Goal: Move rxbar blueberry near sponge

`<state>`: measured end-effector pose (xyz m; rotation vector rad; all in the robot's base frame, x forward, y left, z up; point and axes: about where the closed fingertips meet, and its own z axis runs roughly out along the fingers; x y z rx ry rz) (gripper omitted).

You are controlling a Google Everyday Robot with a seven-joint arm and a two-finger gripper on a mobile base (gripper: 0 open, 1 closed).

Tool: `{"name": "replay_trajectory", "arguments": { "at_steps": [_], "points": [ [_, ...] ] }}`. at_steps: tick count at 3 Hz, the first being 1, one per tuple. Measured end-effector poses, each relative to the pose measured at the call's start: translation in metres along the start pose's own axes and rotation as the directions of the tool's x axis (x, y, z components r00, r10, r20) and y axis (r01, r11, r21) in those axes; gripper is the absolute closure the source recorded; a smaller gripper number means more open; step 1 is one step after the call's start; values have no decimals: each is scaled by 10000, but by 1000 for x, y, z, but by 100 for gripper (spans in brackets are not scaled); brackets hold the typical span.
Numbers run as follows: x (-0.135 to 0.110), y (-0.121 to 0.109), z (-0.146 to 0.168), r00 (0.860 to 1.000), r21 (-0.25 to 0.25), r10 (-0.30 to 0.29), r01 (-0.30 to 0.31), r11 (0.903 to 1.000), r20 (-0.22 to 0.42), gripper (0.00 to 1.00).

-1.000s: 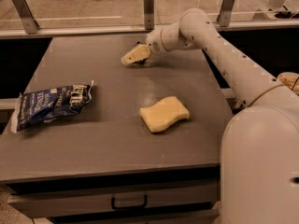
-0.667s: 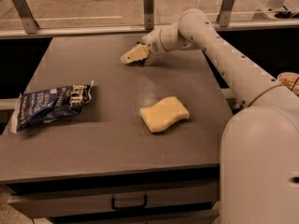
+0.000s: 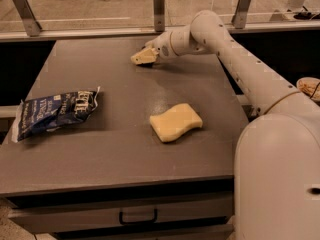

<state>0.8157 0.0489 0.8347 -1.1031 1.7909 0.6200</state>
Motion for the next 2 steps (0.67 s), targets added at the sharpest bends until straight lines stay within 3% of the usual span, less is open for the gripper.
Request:
{"name": "replay_trajectory", "arguments": {
  "at_steps": [1,2],
  "points": [
    [-3,0,-8,9977,-252,115,-98,9996,667,88],
    [-18,5,-35,9874,-429,-55,124,9990,1581,100]
  ]
}}
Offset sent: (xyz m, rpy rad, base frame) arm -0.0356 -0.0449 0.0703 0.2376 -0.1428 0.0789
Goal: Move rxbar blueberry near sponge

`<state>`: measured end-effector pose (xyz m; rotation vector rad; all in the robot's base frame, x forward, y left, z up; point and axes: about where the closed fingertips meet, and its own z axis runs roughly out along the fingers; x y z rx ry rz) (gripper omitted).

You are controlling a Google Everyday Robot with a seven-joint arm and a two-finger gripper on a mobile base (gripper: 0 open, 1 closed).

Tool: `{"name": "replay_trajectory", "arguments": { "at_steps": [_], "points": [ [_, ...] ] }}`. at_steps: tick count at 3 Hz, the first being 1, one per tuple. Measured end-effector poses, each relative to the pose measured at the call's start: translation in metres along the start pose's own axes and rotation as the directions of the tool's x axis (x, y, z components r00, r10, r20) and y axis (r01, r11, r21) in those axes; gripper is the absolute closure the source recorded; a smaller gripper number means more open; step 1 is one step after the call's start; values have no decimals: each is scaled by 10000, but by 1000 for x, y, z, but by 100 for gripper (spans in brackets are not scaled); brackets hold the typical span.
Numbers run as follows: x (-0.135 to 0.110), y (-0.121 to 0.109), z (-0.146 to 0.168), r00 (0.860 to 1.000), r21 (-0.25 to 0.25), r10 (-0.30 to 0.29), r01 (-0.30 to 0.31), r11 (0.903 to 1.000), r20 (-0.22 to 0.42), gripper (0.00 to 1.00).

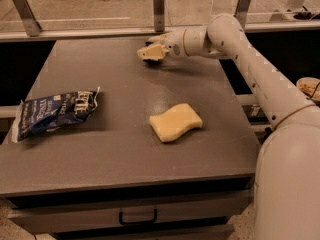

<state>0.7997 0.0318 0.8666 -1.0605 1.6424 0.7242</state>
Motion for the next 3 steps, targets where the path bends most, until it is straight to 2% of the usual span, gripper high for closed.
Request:
{"name": "replay_trajectory", "arguments": {
  "at_steps": [1,2,3],
  "points": [
    [-18,8,-36,9992,440,-352,342,9984,205,100],
    [-12,33,-64,9973,853,-443,493,9951,-591,100],
    [16,66,-92,9916,1042,-90,225,9943,-1287,100]
  ]
}}
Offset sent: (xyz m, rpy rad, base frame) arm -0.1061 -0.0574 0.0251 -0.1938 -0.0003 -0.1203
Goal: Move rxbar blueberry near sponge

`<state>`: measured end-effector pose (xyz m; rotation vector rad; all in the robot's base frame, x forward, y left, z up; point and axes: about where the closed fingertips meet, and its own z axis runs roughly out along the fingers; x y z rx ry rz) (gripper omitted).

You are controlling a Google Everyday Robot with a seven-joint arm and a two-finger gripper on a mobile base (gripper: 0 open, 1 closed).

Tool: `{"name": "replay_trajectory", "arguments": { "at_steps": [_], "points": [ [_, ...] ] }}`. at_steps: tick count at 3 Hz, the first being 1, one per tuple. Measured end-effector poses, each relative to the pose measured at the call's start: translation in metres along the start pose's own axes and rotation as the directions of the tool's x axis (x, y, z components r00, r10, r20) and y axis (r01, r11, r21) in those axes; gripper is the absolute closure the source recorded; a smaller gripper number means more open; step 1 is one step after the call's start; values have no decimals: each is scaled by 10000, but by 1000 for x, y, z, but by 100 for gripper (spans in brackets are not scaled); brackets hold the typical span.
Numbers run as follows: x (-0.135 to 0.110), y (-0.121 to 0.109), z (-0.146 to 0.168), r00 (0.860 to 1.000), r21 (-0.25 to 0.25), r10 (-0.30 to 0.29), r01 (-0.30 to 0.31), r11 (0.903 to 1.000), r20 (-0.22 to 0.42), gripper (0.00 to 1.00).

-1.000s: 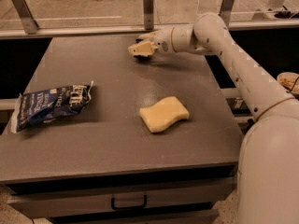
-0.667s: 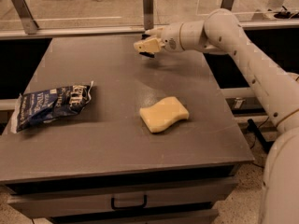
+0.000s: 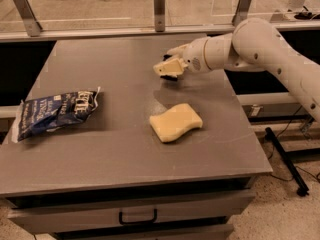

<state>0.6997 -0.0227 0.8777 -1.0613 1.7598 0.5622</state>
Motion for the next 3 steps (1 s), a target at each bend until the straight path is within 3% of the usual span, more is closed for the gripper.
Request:
{"name": "replay_trajectory", "arguments": {
  "at_steps": [1,2,3],
  "points": [
    [41,30,-38,9979,0,325,-326,9995,-553,100],
    [54,46,-81,9957,269,151,-126,9996,-918,100],
    [50,55,-113,9952,483,-241,288,9984,-944,82]
  ]
}}
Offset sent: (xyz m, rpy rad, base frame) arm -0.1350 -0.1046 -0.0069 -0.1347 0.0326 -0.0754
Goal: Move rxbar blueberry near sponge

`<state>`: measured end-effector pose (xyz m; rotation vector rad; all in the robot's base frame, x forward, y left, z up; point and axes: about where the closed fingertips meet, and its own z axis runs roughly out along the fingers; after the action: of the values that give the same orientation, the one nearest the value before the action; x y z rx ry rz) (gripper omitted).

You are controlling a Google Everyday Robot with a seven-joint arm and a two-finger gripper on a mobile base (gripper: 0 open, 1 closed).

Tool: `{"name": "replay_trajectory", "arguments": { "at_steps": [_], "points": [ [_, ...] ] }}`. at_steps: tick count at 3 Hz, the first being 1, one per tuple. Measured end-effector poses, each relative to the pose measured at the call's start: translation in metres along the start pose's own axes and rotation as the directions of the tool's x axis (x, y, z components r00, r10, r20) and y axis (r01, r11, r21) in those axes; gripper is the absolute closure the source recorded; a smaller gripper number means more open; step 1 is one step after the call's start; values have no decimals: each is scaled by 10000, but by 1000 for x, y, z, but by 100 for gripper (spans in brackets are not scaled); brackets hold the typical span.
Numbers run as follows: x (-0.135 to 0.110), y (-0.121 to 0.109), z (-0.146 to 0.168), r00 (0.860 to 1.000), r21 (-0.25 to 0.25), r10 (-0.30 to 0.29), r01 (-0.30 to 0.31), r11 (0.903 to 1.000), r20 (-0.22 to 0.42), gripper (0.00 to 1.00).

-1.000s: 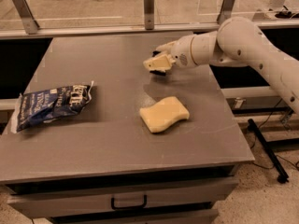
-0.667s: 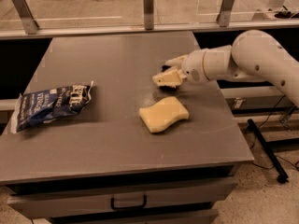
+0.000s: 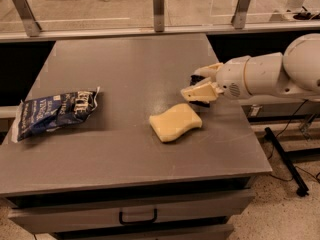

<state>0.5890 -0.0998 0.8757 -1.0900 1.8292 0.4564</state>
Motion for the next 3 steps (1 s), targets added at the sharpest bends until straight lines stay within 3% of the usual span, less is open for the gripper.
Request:
{"name": "replay_trajectory", "arguments": {
  "at_steps": [3],
  "points": [
    [-2,3,3,10000,-69,-51,51,10000,-1,13]
  ]
}}
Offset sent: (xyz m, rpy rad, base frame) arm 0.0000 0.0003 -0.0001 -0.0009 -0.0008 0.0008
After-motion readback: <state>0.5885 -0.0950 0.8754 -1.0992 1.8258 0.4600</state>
